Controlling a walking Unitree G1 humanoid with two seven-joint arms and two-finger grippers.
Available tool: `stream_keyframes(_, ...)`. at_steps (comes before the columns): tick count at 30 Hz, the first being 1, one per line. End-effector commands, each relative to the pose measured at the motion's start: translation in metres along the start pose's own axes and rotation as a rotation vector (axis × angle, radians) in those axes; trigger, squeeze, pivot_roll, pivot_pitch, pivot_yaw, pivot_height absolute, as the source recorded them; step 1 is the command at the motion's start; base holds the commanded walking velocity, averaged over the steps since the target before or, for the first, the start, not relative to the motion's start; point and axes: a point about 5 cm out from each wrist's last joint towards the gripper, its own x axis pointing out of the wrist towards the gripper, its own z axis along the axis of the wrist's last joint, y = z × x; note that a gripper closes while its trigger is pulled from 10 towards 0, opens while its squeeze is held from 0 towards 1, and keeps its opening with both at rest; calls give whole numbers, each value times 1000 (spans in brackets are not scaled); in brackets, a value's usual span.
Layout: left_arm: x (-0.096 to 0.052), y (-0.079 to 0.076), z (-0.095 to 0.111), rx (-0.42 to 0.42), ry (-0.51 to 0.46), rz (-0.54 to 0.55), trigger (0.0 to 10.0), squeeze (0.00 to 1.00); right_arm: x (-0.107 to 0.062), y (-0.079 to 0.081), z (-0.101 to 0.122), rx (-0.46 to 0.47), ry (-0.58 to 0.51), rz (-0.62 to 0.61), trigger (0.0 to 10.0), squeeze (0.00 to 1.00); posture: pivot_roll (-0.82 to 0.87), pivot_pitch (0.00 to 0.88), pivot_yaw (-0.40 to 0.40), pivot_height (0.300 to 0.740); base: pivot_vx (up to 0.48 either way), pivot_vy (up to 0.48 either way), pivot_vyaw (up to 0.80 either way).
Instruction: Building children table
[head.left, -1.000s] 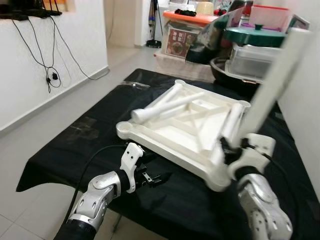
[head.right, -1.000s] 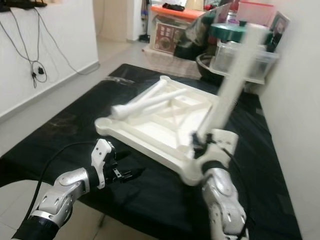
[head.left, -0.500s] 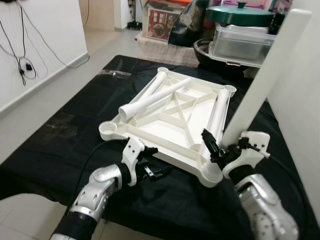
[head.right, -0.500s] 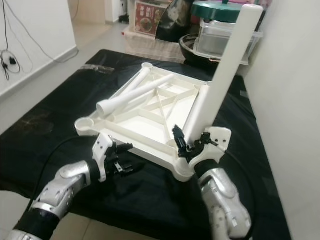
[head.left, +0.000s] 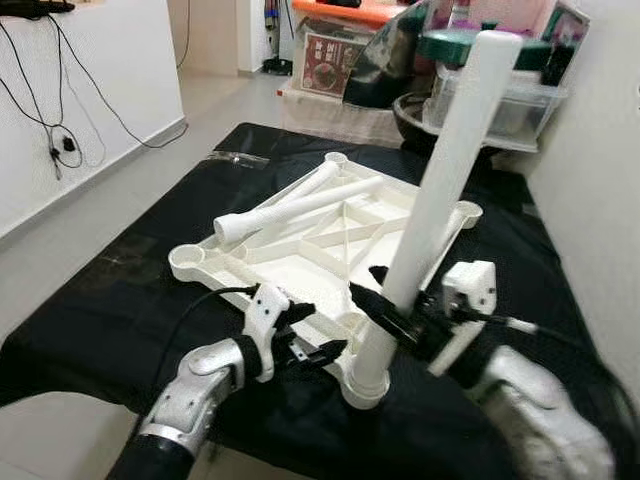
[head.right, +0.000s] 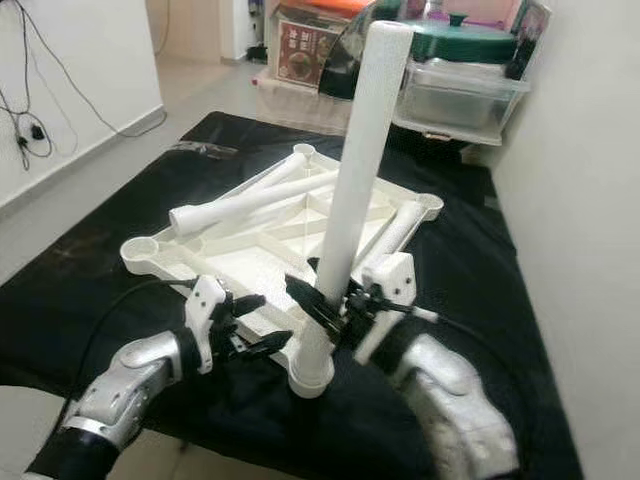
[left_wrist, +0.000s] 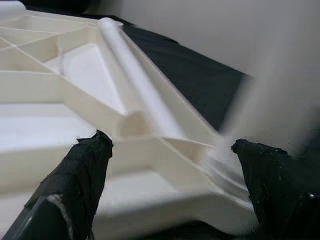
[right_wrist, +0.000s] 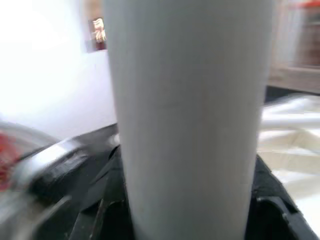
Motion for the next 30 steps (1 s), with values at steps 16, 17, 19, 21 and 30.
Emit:
stream_keyframes(16, 4, -4, 0, 1, 13, -26, 10000, 0, -28, -41, -26, 72, 46, -532, 10000, 1000, 110, 0, -95, 740, 0, 0, 0)
stream_keyframes(17, 4, -4, 0, 1, 13, -26, 10000, 0, -28, -41, -26, 72, 46, -532, 10000, 1000, 110, 0, -95, 740, 0, 0, 0)
stream_keyframes(19, 5, -4, 0, 0, 11, -26, 10000, 0, -19, -34, -20, 97, 36, -396, 10000, 0, 109, 0, -99, 740, 0, 0, 0)
stream_keyframes(21, 5, -4, 0, 2, 11, -26, 10000, 0, -14, -20, -5, 75, 13, -152, 10000, 0, 112, 0, -103, 740, 0, 0, 0)
stream_keyframes(30, 4, -4, 0, 1, 3, -15, 10000, 0, -22, -1, -3, 39, 73, 297, 7961, 0, 126, 0, -120, 740, 0, 0, 0)
